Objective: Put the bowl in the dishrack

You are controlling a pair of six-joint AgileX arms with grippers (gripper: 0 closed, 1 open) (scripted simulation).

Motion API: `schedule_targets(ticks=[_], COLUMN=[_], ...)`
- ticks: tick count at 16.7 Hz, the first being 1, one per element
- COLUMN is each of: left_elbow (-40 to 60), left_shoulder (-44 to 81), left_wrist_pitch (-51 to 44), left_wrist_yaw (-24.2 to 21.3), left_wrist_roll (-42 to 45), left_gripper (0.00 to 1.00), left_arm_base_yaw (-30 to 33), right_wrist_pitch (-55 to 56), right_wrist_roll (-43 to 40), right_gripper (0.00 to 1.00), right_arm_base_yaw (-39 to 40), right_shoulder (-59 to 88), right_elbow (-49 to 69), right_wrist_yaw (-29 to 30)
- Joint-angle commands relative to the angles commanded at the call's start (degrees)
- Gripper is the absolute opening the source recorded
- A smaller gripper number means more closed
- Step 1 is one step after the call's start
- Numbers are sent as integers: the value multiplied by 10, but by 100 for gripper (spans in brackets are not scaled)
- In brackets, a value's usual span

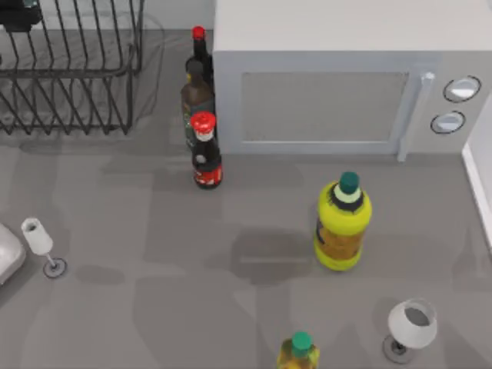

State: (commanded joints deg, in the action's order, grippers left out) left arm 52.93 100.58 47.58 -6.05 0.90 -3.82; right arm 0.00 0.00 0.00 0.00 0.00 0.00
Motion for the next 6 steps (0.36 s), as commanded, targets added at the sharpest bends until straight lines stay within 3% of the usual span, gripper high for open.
schedule_targets(ticks=[6], left_elbow=[0], left_shoulder=[0], left_wrist_pitch=[0], left_wrist_yaw=[0], left_wrist_roll=[0], left_gripper=[100], left_arm_base_yaw=[0], right_wrist_pitch=[0], right_wrist_roll=[0], right_gripper=[100], right_arm_base_yaw=[0], right_shoulder=[0], right_elbow=[0], right_wrist_yaw=[0])
